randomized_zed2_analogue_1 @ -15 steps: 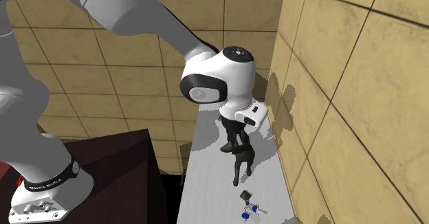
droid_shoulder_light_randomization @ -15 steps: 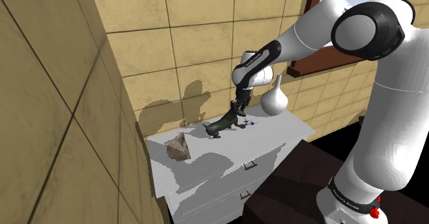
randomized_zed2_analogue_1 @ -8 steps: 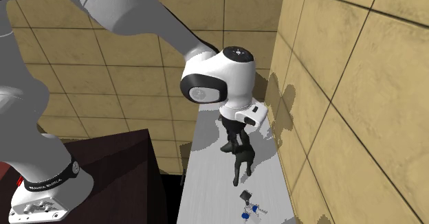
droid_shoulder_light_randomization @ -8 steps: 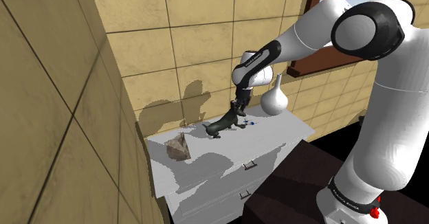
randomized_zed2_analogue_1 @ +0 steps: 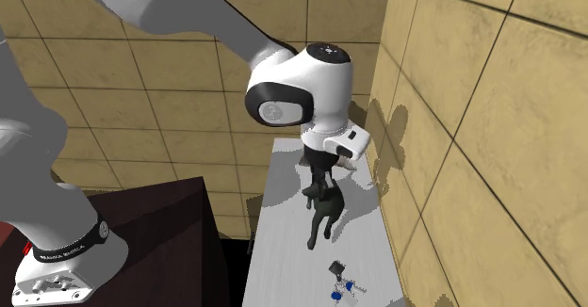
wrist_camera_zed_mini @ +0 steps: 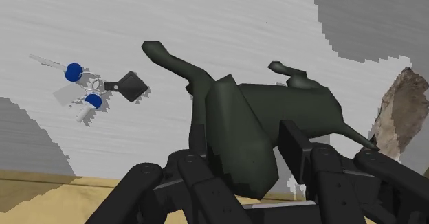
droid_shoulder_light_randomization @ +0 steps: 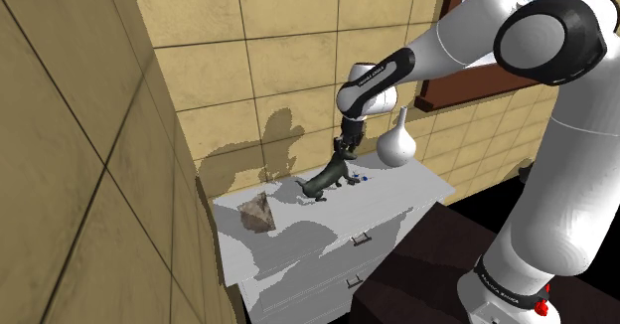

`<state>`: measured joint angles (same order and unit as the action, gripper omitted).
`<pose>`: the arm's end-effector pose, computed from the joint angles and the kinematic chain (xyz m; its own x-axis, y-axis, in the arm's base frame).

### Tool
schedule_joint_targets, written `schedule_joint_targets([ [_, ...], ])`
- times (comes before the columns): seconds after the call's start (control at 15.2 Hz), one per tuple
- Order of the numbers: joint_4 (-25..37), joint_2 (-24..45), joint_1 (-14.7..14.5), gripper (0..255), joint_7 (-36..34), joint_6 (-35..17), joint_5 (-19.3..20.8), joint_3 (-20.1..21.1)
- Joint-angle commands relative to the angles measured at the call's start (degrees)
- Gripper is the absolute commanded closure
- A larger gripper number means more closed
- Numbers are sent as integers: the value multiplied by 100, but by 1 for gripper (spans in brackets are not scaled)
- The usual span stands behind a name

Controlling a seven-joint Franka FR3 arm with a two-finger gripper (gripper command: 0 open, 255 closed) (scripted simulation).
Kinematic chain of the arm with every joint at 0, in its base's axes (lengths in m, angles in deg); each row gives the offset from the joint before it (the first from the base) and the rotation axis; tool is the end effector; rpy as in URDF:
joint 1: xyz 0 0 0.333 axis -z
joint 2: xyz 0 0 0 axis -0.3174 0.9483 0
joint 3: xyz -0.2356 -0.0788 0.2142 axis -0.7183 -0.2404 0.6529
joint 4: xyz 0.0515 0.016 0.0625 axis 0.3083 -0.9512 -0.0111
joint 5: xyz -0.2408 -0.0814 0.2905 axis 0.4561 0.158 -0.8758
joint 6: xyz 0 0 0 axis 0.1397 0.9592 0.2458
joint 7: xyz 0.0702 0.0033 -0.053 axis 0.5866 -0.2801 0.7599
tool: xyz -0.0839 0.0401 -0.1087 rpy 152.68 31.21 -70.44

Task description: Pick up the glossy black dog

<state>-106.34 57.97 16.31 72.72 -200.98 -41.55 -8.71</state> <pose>0.5441 -0.0631 0.2949 0.9973 -0.0505 0.0532 -0.0441 -0.9923 -0.1153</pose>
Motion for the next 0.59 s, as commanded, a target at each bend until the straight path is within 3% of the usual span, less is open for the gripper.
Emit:
schedule_joint_targets([
  [0.0,46,-116,-3,255,-51,153,58,-16],
  [0.53,204,-405,-12,255,-187,585,201,-41],
])
